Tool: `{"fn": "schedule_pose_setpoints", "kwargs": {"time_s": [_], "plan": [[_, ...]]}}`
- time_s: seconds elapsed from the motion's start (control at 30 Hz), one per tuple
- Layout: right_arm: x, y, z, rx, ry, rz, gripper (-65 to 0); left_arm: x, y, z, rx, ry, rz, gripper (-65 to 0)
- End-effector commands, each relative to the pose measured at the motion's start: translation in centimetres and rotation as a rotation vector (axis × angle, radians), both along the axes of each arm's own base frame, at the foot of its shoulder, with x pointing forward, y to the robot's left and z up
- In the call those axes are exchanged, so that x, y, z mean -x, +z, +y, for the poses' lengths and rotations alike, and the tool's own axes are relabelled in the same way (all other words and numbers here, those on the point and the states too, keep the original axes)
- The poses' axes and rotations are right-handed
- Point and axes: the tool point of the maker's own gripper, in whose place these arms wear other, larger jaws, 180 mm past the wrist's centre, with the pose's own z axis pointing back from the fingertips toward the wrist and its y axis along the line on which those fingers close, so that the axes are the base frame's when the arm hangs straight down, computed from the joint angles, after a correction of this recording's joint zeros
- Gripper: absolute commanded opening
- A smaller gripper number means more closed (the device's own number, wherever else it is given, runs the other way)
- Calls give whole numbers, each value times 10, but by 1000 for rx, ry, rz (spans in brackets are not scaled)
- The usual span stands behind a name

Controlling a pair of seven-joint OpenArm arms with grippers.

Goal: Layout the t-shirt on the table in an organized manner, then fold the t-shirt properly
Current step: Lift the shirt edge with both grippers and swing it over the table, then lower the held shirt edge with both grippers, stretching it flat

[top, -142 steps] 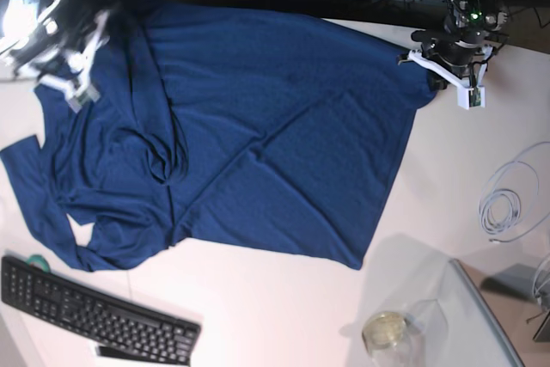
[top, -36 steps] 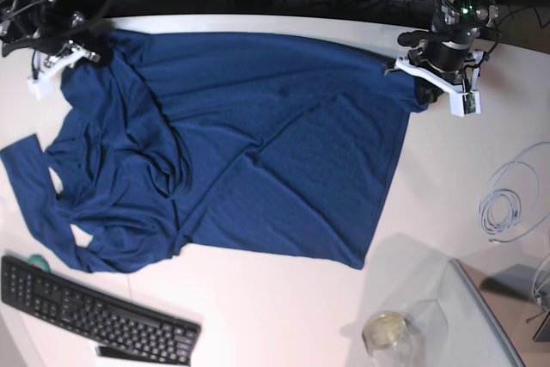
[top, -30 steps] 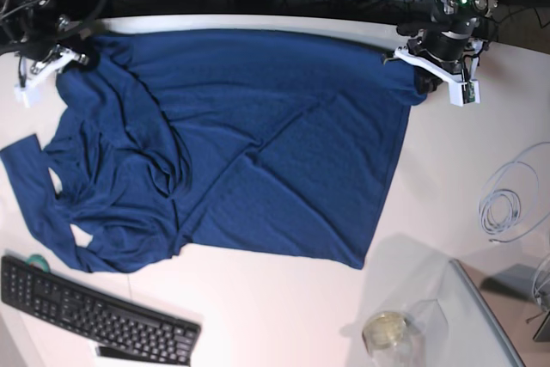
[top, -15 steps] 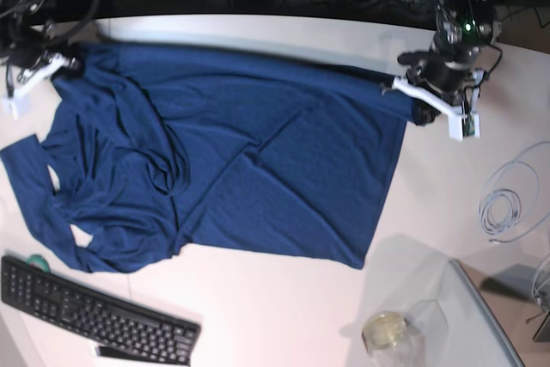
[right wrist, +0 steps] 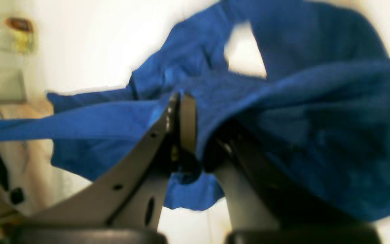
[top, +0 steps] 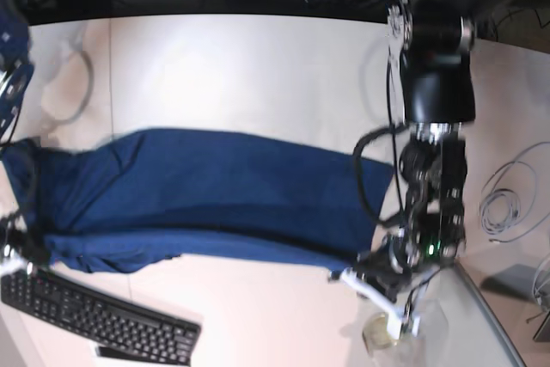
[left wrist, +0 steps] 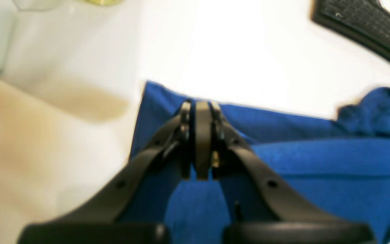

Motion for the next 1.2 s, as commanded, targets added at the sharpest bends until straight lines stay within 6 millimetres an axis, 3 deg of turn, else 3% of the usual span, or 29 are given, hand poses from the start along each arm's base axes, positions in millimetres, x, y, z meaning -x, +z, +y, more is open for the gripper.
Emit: {"fn": "schedule_pose_setpoints", "kwargs": {"time_s": [0.0,0.1,0.23,0.33,0.43,0.5,0.6,0.67,0.77,0.83,0.93,1.03,1.17], "plan": [[-30,52,-23,39,-29,-131,-645,-33,50,-2,-2,2,-147,-650],[-66,119,-32,97,-11,-245,-645,-72,106,-14,-12,-19,-254,-650],[-86,204,-55,180,-16,-368,-645,-96,181,-31,3,-41,-388,-650],[-89,252,-66,253,-19,-444,-645,-99,219,-33,9,-41,-469,-650],[-77,271,-74,323,-9,-452,-645,-85,232,-35,16,-31,-530,-650],[-63,255,-74,346,9,-398,-645,-69,223,-36,9,-37,-545,-650],[-26,215,-84,372,-6,-319,-647,-36,183,-30,4,-34,-485,-650],[1,172,-80,350,-21,-261,-647,-11,145,-18,13,-2,-427,-650],[57,95,-78,291,-71,-129,-647,30,82,-1,18,46,-306,-650],[90,43,-62,237,-72,-37,-645,56,44,9,16,72,-219,-650],[129,-15,-39,186,-64,62,-645,88,4,19,-8,82,-120,-650],[159,-60,-16,126,-86,111,-645,111,-31,23,-13,91,-25,-650],[186,-92,-8,76,-103,186,-645,134,-57,24,-15,92,48,-650]]}}
